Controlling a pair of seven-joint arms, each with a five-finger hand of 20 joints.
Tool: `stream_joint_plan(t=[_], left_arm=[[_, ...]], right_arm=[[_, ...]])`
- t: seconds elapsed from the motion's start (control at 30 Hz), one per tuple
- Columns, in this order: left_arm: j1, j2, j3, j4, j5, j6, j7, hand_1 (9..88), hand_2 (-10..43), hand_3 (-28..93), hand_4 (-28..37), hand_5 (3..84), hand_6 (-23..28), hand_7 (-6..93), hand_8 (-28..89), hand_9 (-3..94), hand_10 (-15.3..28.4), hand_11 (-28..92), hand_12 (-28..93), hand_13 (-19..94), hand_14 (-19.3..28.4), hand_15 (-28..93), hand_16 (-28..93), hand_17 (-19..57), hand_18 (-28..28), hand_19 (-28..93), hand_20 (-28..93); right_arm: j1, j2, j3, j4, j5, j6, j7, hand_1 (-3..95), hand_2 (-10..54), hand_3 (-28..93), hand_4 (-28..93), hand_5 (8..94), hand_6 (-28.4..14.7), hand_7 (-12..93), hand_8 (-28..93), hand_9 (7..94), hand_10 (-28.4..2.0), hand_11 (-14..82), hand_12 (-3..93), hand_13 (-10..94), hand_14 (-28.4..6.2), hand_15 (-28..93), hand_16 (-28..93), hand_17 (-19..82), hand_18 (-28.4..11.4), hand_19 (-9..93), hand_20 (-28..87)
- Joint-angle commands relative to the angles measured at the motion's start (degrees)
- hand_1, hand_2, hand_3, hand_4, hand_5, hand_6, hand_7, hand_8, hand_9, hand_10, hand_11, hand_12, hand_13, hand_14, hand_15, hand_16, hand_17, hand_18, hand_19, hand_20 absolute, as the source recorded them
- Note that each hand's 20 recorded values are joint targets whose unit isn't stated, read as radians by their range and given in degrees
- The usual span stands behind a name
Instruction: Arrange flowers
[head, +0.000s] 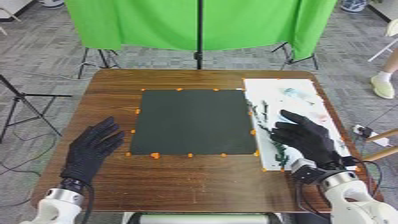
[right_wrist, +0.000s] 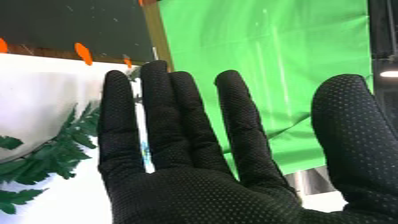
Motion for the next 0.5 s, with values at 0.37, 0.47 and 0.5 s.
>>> stream_joint_plan(t=[0.37, 0.47, 0.5], left_arm=[[2.0, 0.02, -1.03, -0.49, 1.21, -0.07, 1.01, 24.2, -2.4, 68, -27.2, 34.9, 4.5, 19.5, -9, 30.3, 12.2, 23, 17, 25, 15.7, 36, -1, -7.7, 20.8, 51, 6], [2.1, -0.06, -0.94, -0.47, 0.55, 0.17, 1.17, 24.2, -1.7, 68, -27.2, 35.0, 4.6, 19.5, -9, 30.5, 12.4, 23, 17, 25, 15.8, 36, -1, -7.8, 20.8, 51, 6], [1.8, 0.03, -1.1, -0.4, 0.68, -0.21, 0.93, 24.1, -1.4, 68, -27.2, 35.1, 4.7, 19.5, -9, 30.6, 12.5, 23, 17, 25, 15.8, 36, -1, -7.8, 20.8, 51, 6]], right_arm=[[3.8, 3.0, -2.4, 1.0, -4.2, 0.5, -1.0, 20.7, -0.7, 68, -28, 42.6, -4.4, 22, -12, 46.5, -14.8, 30.3, 23.0, 43, -12.8, 49, 15, 14, -20.9, 55, 23], [4.2, 3.6, -2.5, 1.1, -4.7, 0.2, -1.3, 21.2, -1.9, 71, -28, 42.0, -3.9, 23, -13, 45.2, -12.7, 25.6, 21.3, 41, -12.0, 45, 15, 14, -20.7, 55, 23], [4.2, 3.8, -2.5, 1.0, -4.8, 0.6, -1.4, 21.5, -2.0, 71, -28, 42.0, -3.8, 23, -13, 45.1, -12.5, 24.9, 21.1, 41, -11.8, 44, 15, 14, -20.6, 55, 23]])
